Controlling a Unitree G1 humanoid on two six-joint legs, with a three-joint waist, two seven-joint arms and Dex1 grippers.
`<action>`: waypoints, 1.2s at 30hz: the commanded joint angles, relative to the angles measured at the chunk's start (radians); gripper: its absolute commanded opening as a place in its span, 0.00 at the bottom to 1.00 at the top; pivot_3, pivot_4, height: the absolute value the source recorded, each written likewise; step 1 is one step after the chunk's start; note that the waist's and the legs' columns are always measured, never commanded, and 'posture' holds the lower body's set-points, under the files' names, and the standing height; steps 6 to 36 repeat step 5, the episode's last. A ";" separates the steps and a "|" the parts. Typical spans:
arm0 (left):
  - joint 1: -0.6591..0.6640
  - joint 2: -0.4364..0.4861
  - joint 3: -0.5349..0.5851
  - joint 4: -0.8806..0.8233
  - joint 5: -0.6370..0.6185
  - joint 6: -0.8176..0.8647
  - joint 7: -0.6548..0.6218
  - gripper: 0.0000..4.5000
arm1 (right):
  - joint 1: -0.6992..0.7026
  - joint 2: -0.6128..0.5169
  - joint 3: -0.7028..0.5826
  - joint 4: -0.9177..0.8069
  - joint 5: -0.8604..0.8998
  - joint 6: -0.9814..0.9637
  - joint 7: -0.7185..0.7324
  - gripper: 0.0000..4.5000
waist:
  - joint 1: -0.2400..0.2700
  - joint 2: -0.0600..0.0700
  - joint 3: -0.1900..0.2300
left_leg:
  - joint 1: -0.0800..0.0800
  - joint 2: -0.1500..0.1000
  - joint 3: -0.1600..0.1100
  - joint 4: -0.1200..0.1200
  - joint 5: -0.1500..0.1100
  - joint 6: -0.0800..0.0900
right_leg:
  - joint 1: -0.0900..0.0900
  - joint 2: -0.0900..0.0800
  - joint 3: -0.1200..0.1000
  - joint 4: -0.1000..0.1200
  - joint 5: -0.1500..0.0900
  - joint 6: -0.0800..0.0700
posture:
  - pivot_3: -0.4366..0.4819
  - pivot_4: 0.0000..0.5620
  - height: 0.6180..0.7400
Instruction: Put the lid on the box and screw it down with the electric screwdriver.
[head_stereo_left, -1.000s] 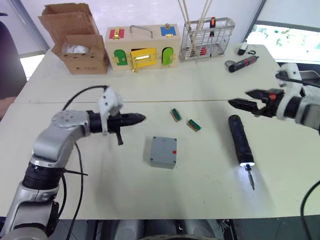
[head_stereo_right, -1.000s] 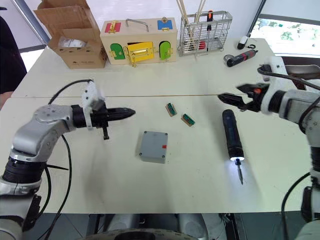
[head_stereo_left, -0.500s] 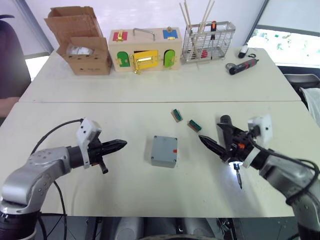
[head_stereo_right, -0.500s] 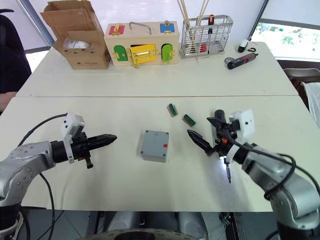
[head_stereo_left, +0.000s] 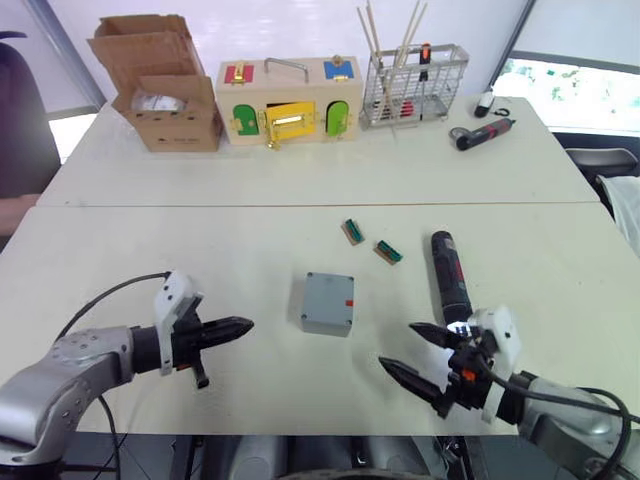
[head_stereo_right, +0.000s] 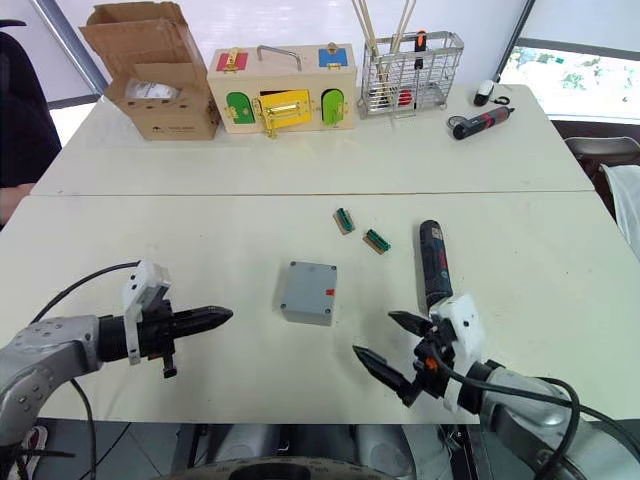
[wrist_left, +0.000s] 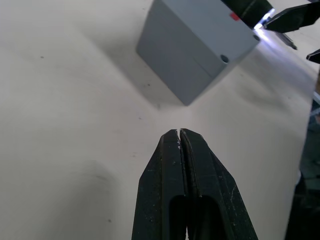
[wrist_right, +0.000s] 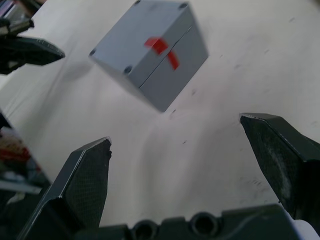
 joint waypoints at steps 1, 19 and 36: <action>0.004 0.011 0.032 -0.030 -0.040 0.011 0.005 0.00 | 0.000 -0.004 0.004 -0.029 -0.001 -0.026 0.014 1.00 | 0.000 0.000 0.000 | 0.000 0.000 0.000 0.000 0.000 0.000 | 0.000 0.000 0.000 0.000 0.000 0.000 | 0.48 0.27 1.00; 0.039 0.027 0.030 -0.031 -0.040 0.012 -0.002 0.00 | 0.000 -0.012 0.023 -0.012 -0.023 -0.032 0.029 1.00 | -0.002 0.000 0.000 | 0.000 0.000 0.000 0.000 0.000 0.000 | 0.000 0.000 0.000 0.000 0.000 0.000 | 0.48 0.27 1.00; 0.039 0.027 0.030 -0.031 -0.040 0.012 -0.002 0.00 | 0.000 -0.012 0.023 -0.012 -0.023 -0.032 0.029 1.00 | -0.002 0.000 0.000 | 0.000 0.000 0.000 0.000 0.000 0.000 | 0.000 0.000 0.000 0.000 0.000 0.000 | 0.48 0.27 1.00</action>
